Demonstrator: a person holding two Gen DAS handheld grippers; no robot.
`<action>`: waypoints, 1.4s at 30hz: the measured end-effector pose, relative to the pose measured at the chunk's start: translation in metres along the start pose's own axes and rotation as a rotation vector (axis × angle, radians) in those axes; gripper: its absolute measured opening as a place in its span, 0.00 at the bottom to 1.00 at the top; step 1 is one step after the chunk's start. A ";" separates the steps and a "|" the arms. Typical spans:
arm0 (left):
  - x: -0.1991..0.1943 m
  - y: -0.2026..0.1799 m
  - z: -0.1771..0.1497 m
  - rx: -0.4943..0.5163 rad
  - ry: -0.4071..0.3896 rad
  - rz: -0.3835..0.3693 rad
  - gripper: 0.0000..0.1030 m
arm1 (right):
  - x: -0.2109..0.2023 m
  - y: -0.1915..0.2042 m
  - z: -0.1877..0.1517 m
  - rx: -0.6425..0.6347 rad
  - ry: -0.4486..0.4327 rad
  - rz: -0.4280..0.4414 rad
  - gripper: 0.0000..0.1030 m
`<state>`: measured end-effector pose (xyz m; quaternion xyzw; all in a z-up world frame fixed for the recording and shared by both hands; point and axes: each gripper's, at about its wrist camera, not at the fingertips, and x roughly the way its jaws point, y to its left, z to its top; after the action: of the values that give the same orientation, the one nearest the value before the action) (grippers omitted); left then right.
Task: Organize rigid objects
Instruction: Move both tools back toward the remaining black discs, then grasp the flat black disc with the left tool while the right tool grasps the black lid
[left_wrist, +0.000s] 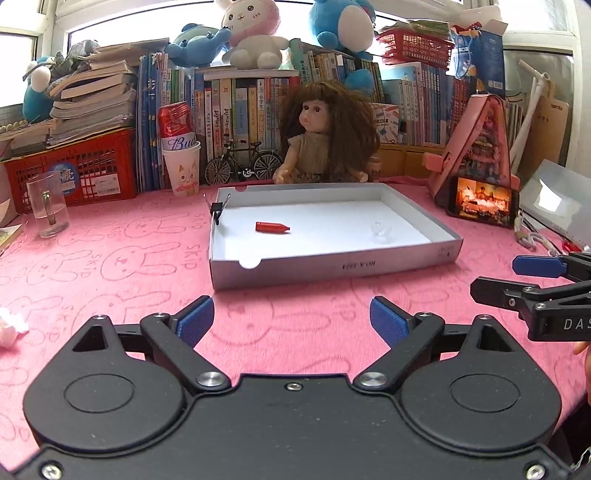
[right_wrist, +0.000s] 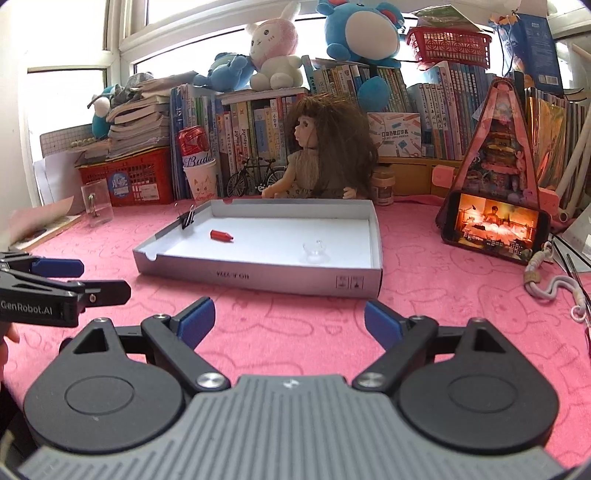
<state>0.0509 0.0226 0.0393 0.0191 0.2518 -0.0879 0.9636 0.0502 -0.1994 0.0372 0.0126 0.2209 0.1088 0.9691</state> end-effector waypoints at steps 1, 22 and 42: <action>-0.003 0.000 -0.003 0.004 -0.005 0.000 0.88 | -0.002 0.000 -0.003 0.001 0.000 0.000 0.91; -0.049 0.013 -0.051 0.084 0.003 -0.061 0.68 | -0.047 -0.005 -0.045 -0.082 0.029 0.026 0.86; -0.050 0.006 -0.061 0.118 0.031 -0.061 0.33 | -0.047 0.003 -0.055 -0.094 0.058 0.052 0.67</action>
<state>-0.0199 0.0411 0.0104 0.0695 0.2616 -0.1315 0.9536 -0.0160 -0.2077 0.0077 -0.0304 0.2433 0.1444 0.9587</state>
